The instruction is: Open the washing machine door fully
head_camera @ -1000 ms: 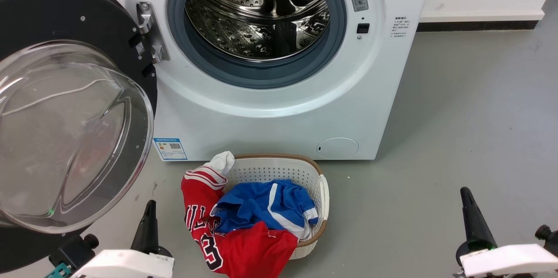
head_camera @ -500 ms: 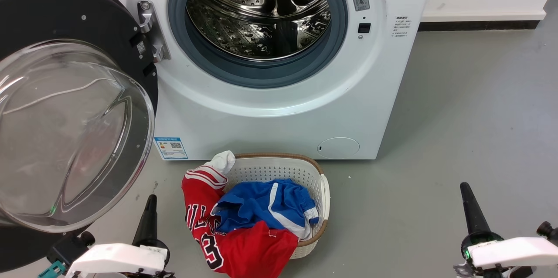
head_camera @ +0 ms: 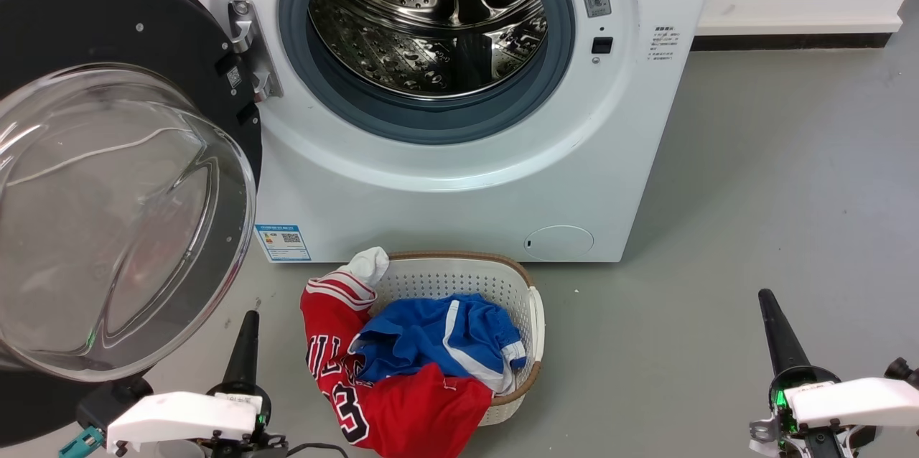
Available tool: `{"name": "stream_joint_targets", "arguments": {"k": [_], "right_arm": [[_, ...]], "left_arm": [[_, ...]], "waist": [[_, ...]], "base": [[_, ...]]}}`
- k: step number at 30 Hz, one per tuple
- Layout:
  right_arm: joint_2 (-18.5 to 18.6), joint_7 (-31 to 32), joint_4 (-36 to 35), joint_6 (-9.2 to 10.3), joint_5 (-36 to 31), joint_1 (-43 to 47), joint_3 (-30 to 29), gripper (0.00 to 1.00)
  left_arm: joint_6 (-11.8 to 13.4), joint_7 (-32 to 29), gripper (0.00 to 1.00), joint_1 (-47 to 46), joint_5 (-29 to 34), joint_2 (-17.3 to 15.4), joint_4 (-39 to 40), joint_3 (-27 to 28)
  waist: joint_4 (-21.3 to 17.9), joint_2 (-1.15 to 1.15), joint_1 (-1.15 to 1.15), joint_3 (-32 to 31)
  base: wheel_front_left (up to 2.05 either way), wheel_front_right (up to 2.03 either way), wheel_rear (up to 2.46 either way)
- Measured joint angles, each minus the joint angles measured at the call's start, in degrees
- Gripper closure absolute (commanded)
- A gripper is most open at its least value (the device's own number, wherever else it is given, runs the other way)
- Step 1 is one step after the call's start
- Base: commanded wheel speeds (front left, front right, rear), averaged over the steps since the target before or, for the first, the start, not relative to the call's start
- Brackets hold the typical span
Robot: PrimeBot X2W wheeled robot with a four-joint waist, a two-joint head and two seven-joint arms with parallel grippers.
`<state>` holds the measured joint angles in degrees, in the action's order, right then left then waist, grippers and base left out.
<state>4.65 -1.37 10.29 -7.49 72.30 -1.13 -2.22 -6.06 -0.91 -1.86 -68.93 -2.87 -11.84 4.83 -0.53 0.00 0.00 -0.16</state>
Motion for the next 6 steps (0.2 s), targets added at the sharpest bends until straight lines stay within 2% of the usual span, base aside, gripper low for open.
{"name": "stream_joint_targets", "arguments": {"k": [6], "right_arm": [[0.0, 0.9, 0.6, 0.00, 3.1, -0.4, -0.3, 1.00]], "left_arm": [[-0.3, -0.8, 1.00, -0.7, -3.3, 0.0, -0.4, 0.3]], "waist": [[0.1, 0.00, 0.00, 0.0]], "base": [[0.00, 0.00, 0.00]]}}
